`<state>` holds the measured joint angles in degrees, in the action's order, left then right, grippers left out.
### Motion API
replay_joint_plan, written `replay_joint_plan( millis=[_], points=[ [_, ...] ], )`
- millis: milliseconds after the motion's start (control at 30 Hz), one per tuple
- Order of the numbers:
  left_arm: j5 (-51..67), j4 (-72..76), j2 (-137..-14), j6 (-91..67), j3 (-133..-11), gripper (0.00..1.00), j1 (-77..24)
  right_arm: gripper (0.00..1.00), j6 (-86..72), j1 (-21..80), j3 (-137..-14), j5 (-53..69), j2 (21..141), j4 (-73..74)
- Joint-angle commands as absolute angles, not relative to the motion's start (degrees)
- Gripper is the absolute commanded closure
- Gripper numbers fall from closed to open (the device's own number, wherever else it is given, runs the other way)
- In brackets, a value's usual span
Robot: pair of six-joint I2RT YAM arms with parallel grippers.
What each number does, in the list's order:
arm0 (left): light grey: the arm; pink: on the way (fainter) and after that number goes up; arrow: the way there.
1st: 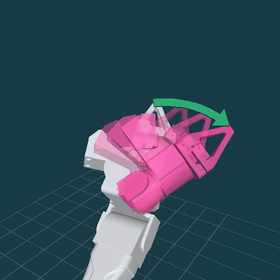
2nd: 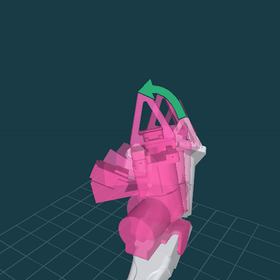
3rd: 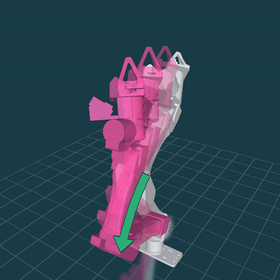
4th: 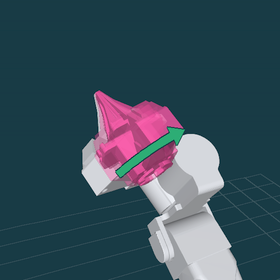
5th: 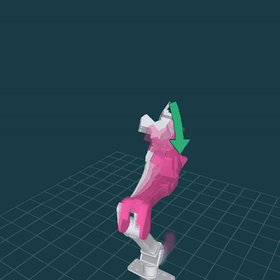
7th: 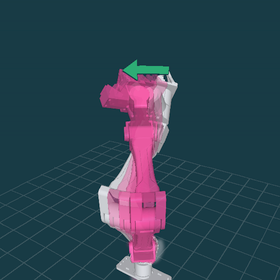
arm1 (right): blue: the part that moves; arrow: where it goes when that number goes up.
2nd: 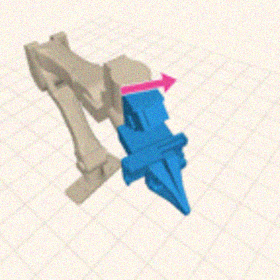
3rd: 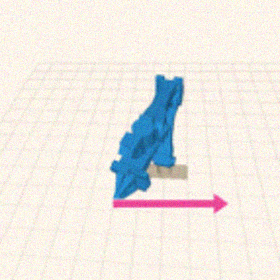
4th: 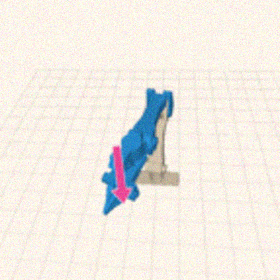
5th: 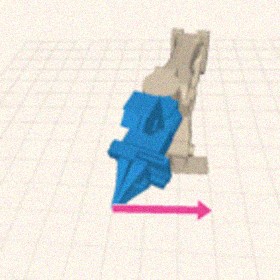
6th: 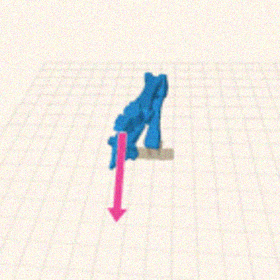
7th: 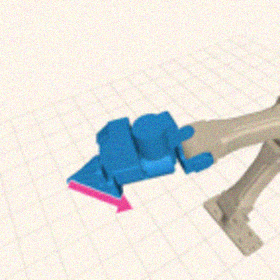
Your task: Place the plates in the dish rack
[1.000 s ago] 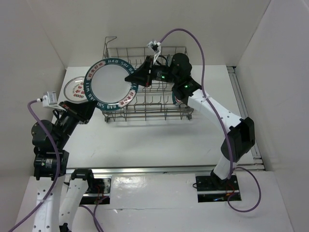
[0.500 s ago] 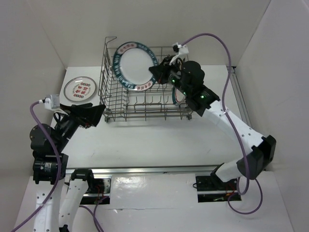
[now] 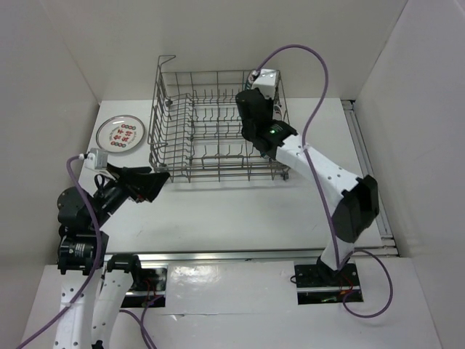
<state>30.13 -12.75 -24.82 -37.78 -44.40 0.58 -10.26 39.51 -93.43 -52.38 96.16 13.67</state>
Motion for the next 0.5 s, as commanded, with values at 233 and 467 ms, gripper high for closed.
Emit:
replay_joint_plan(
  millis=[233,467],
  points=[
    [31.82,-12.57,-25.58,-34.01,-46.23,0.0,0.44,1.0,-10.72,36.56,-97.57,-62.75,100.72,16.35],
    [31.29,-13.1,-25.58,-34.01,-44.3,0.0,0.44,1.0,-12.22,36.56,-95.02,-61.53,100.72,16.87]
  ],
)
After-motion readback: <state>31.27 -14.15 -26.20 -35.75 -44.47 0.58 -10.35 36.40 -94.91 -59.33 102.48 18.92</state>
